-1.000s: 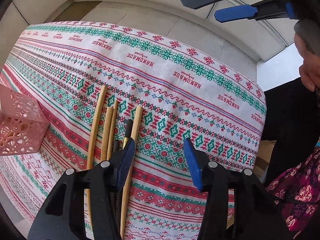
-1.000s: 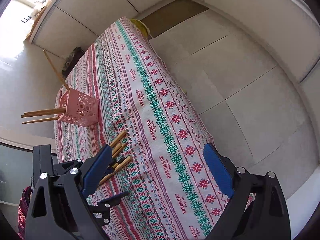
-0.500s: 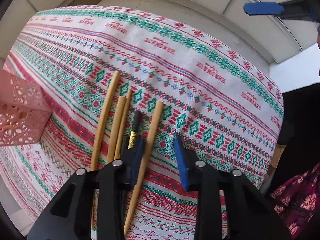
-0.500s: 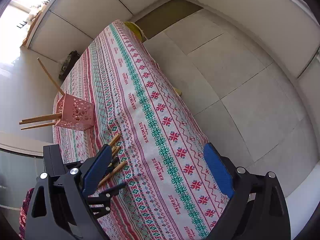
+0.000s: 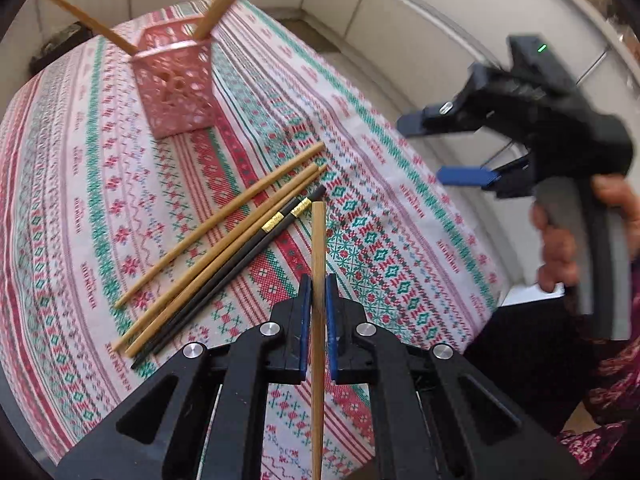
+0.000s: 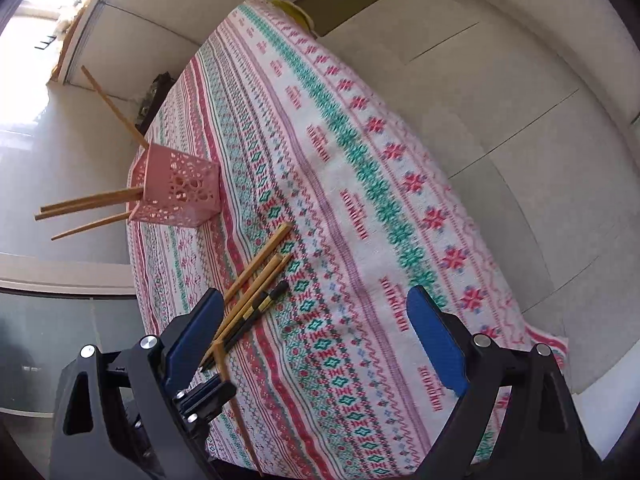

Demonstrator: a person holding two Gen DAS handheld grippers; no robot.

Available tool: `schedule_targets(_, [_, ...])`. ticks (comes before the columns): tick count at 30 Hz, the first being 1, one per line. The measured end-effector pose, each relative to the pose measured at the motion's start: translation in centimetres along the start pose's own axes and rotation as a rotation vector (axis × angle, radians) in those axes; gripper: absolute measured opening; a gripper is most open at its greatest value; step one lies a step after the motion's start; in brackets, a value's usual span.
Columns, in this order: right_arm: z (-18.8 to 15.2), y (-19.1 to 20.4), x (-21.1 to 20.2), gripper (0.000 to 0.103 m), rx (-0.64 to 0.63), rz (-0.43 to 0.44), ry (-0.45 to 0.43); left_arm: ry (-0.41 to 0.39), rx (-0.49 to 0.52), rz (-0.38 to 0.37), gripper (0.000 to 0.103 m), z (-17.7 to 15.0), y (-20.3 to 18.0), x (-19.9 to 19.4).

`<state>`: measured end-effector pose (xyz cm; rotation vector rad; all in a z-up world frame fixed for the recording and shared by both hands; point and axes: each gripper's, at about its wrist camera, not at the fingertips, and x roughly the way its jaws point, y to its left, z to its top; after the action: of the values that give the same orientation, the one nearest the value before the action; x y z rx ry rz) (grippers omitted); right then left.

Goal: Organize utensils
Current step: 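Grasp a wooden chopstick with the left tool while the right tool grasps another, then lift both held chopsticks and carry them over the pink mesh cup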

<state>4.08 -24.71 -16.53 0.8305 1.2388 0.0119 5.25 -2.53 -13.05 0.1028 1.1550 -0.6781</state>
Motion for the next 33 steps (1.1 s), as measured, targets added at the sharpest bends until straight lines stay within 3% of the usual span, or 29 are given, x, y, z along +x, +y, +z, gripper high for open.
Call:
schedule_targets(5, [0.5,2.4,2.7,0.048,0.028,-0.032,0.006,-0.247,-0.055,-0.104,0.006,-2.5,1.1,-7.2])
schedule_targets(10, [1.4,2.3,4.7,0.042,0.136,-0.052,-0.005,-0.358,-0.019,-0.154,0.006,-3.6,1.3,-10.8])
schedule_targets(21, [1.7,8.3,9.0,0.04,0.024,-0.281,-0.11,-0.434,-0.04,-0.184,0.006,-4.5,2.1,-14.6])
schedule_targets(24, [1.6,9.3,9.6,0.022,-0.02,-0.347,-0.16,-0.439,-0.056,-0.171,0.006,-4.5,2.4,-14.9])
schedule_targets(28, [1.6,8.4,9.1,0.015,-0.033,-0.301,-0.177,-0.435,-0.065,-0.161,0.006,-4.6,2.4,-14.9])
schedule_targets(30, [1.4,7.2,8.0,0.0,-0.004,-0.219,-0.198,-0.435,-0.075,-0.159,0.006,-4.6,2.5,-14.9])
schedule_targets(33, [0.7,6.0,5.8,0.0,0.023,-0.139,-0.234,-0.443,-0.083,-0.157,0.006,-4.7,2.4,-15.1])
